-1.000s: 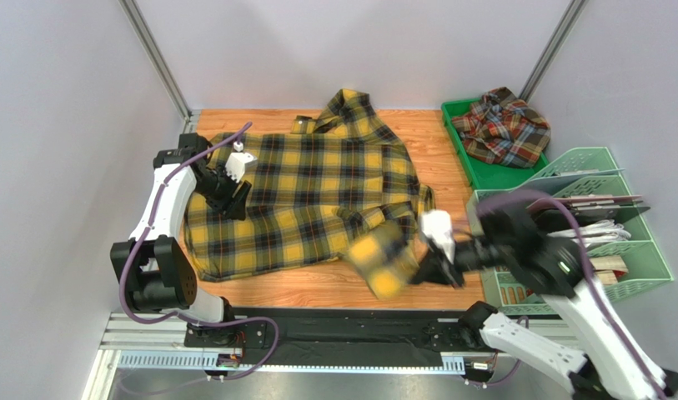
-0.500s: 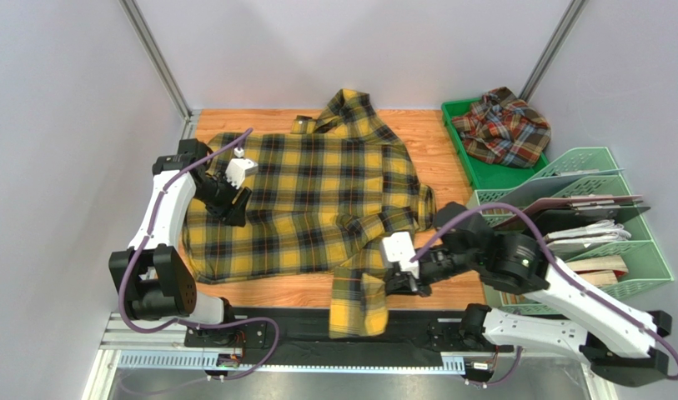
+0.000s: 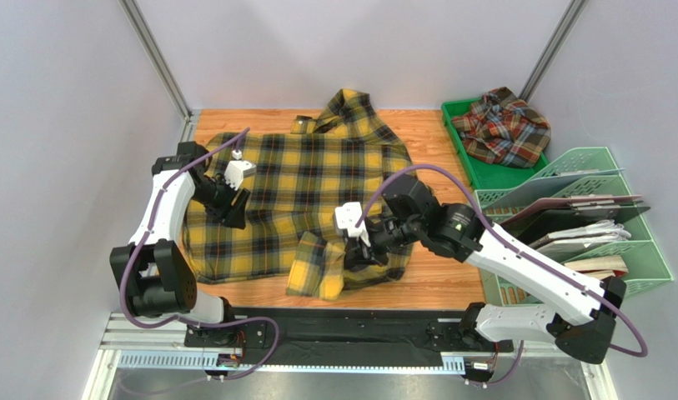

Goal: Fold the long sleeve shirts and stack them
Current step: Flatten the shirt out

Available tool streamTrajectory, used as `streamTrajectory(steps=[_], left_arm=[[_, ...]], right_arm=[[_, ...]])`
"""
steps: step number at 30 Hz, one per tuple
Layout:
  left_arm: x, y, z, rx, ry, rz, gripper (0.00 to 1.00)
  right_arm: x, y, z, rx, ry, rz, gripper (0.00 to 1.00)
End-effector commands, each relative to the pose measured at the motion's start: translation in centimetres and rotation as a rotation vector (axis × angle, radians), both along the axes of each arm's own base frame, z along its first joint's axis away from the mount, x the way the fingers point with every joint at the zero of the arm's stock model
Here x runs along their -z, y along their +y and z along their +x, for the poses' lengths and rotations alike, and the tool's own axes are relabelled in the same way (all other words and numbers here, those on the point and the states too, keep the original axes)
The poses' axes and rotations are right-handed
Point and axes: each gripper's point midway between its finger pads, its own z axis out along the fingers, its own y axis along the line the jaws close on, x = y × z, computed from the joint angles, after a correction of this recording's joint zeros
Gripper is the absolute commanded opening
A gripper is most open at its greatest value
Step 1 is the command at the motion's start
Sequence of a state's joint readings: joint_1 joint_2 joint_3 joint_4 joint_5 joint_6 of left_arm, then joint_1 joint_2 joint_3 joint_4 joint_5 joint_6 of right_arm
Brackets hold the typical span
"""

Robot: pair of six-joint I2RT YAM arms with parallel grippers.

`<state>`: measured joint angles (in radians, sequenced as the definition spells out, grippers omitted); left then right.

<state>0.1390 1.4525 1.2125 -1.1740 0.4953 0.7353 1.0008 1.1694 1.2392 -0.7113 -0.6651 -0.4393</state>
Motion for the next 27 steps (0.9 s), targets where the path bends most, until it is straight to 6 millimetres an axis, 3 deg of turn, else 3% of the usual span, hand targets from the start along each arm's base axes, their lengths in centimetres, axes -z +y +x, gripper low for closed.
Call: streamTrajectory(steps=[1, 2, 3, 5, 6, 8, 9, 11, 12, 13, 15, 16, 17, 19, 20, 21, 22, 23, 25, 27], left_arm=[[-2.2, -1.2, -1.1, 0.025, -0.109, -0.059, 0.62], [-2.4, -1.5, -1.4, 0.034, -0.125, -0.071, 0.62], [-3.5, -2.0, -1.7, 0.052, -0.179, -0.092, 0.62], [-4.5, -2.9, -2.1, 0.082, -0.237, -0.124, 0.64], [-5.8, -3.9, -2.6, 0.122, -0.299, -0.166, 0.65], [-6.3, -6.2, -3.8, 0.227, -0.347, -0.202, 0.68], [-7.3, -7.2, -3.9, 0.262, -0.425, -0.195, 0.68], [-6.9, -11.2, -6.5, 0.432, -0.445, -0.234, 0.70], [-7.9, -12.6, -6.6, 0.438, -0.520, -0.241, 0.71], [-6.6, -15.7, -9.3, 0.564, -0.498, -0.274, 0.71], [-6.8, -18.7, -10.0, 0.596, -0.573, -0.279, 0.74], [-5.4, -21.1, -13.0, 0.735, -0.552, -0.301, 0.74], [-4.9, -22.2, -13.7, 0.771, -0.552, -0.316, 0.75], [-3.6, -24.8, -15.1, 0.846, -0.510, -0.343, 0.76], [-2.0, -25.8, -15.3, 0.906, -0.491, -0.300, 0.76], [-1.6, -26.7, -15.3, 0.941, -0.520, -0.275, 0.75], [-1.5, -28.0, -16.6, 1.011, -0.534, -0.283, 0.75], [-0.1, -28.9, -16.9, 1.056, -0.518, -0.257, 0.75], [0.0, -31.4, -18.2, 1.128, -0.533, -0.279, 0.75], [2.6, -32.7, -18.7, 1.181, -0.479, -0.221, 0.74]], right_arm=[[10.6, -4.3, 6.9, 0.276, 0.159, -0.271, 0.00], [12.5, -5.7, 8.7, 0.329, 0.192, -0.323, 0.00], [13.9, -6.4, 9.2, 0.345, 0.228, -0.369, 0.00], [17.3, -7.4, 9.0, 0.334, 0.316, -0.486, 0.00], [18.0, -7.5, 8.7, 0.320, 0.330, -0.512, 0.06], [19.2, -7.7, 7.8, 0.300, 0.384, -0.557, 0.17], [19.2, -7.8, 7.4, 0.295, 0.407, -0.564, 0.28], [18.2, -8.5, 7.6, 0.321, 0.461, -0.567, 0.39], [17.3, -8.5, 8.0, 0.335, 0.504, -0.536, 0.51], [16.4, -10.0, 9.4, 0.427, 0.587, -0.516, 0.59], [14.3, -10.6, 11.8, 0.496, 0.677, -0.436, 0.76], [13.9, -12.5, 13.4, 0.594, 0.764, -0.416, 0.78], [13.2, -13.1, 14.9, 0.634, 0.778, -0.390, 0.79], [14.2, -15.2, 17.0, 0.737, 0.809, -0.402, 0.78], [14.6, -15.7, 17.7, 0.772, 0.801, -0.411, 0.77], [15.7, -16.8, 18.4, 0.834, 0.771, -0.458, 0.75], [16.6, -17.3, 19.6, 0.868, 0.750, -0.457, 0.73], [17.2, -17.6, 20.0, 0.893, 0.747, -0.465, 0.72], [19.4, -18.3, 21.4, 0.949, 0.719, -0.504, 0.67], [20.3, -18.6, 22.5, 0.988, 0.713, -0.520, 0.63]])
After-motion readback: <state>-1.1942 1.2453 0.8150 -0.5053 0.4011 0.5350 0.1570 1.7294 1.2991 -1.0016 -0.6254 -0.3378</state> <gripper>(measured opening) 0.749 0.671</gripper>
